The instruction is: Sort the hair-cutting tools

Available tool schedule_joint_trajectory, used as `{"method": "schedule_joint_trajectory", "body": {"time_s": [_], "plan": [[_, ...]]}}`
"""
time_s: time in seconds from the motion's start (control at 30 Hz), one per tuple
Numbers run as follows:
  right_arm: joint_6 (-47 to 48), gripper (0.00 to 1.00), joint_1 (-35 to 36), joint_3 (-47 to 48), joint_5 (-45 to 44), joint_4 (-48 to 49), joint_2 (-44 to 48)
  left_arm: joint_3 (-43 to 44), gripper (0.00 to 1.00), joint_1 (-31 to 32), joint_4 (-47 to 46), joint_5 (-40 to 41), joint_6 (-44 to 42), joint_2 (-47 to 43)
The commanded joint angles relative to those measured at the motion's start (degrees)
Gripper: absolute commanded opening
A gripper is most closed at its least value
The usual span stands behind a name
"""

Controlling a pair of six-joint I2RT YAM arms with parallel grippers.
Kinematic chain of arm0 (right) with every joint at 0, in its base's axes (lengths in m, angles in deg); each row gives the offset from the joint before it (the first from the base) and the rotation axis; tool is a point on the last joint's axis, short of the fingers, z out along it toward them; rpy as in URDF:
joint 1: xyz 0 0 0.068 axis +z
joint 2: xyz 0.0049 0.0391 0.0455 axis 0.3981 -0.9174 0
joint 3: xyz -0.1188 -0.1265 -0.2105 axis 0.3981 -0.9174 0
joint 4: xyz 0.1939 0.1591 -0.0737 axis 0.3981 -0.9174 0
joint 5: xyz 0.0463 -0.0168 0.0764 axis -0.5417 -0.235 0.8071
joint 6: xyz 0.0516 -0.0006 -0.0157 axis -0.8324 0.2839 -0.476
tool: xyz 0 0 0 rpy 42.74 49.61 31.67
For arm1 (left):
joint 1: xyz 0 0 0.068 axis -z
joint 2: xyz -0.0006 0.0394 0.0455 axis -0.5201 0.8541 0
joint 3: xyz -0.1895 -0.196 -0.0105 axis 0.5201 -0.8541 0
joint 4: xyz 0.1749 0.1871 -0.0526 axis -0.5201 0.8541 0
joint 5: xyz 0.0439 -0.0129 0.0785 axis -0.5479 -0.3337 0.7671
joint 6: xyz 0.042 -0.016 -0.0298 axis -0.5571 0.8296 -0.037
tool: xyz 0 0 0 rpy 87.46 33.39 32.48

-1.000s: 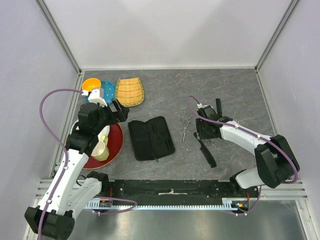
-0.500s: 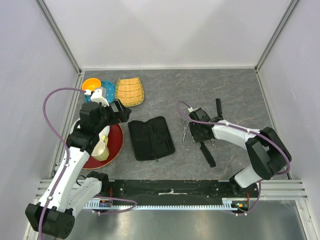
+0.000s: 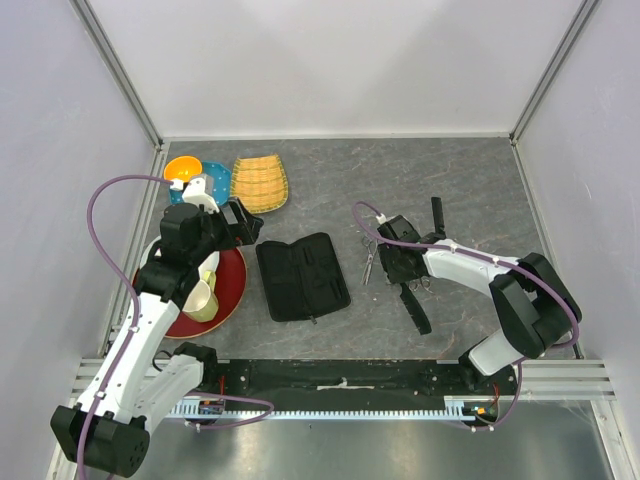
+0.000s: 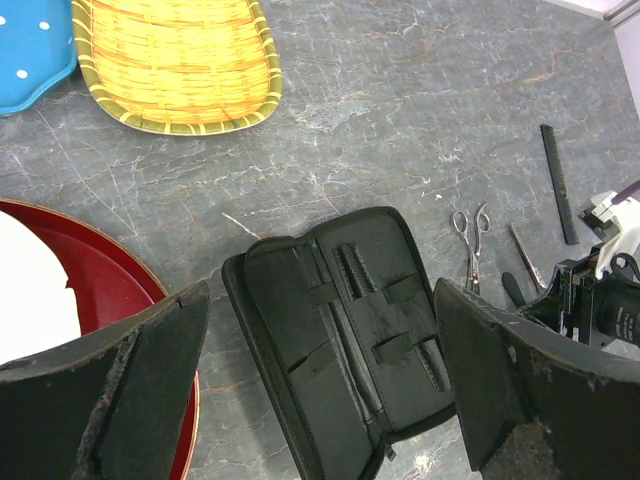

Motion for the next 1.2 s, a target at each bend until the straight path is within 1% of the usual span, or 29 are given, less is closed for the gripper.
{"method": "schedule_joint_trajectory", "body": {"time_s": [0.0, 0.27, 0.43, 0.53, 0.67, 0.8, 1.03, 1.17], "plan": [[-2.0, 0.49, 0.0, 1.4, 3.1, 0.5, -0.7, 1.3, 0.99, -0.2, -0.2, -1.2, -2.4, -0.1], [-1.8, 0.49, 0.0, 7.3, 0.8, -2.7, 3.7, 1.3, 0.99, -0.3, 0.1, -1.1, -2.5, -0.2], [0.2, 0.51, -0.1, 7.6, 0.7, -4.9, 3.9, 1.4, 0.99, -0.3, 0.1, -0.9, -2.8, -0.4], [1.1, 0.53, -0.1, 7.2, 0.9, -5.6, 3.0, 1.3, 0.99, -0.3, 0.1, -1.0, -2.7, -0.2], [1.9, 0.60, -0.7, 6.4, 1.4, -6.4, 1.7, 1.3, 0.99, -0.3, 0.2, -0.9, -2.7, -0.2], [3.0, 0.62, -1.5, 6.2, 3.1, -7.0, 0.1, 1.3, 0.99, -0.2, 0.3, -1.0, -2.8, 0.0], [3.9, 0.61, -2.5, 5.2, 5.6, -7.2, -4.1, 1.4, 0.99, -0.3, 0.5, -1.0, -2.8, 0.3], [3.9, 0.55, -2.5, 4.7, 7.2, -6.7, -4.9, 1.4, 0.99, -0.3, 0.6, -1.1, -2.8, 0.3]]}}
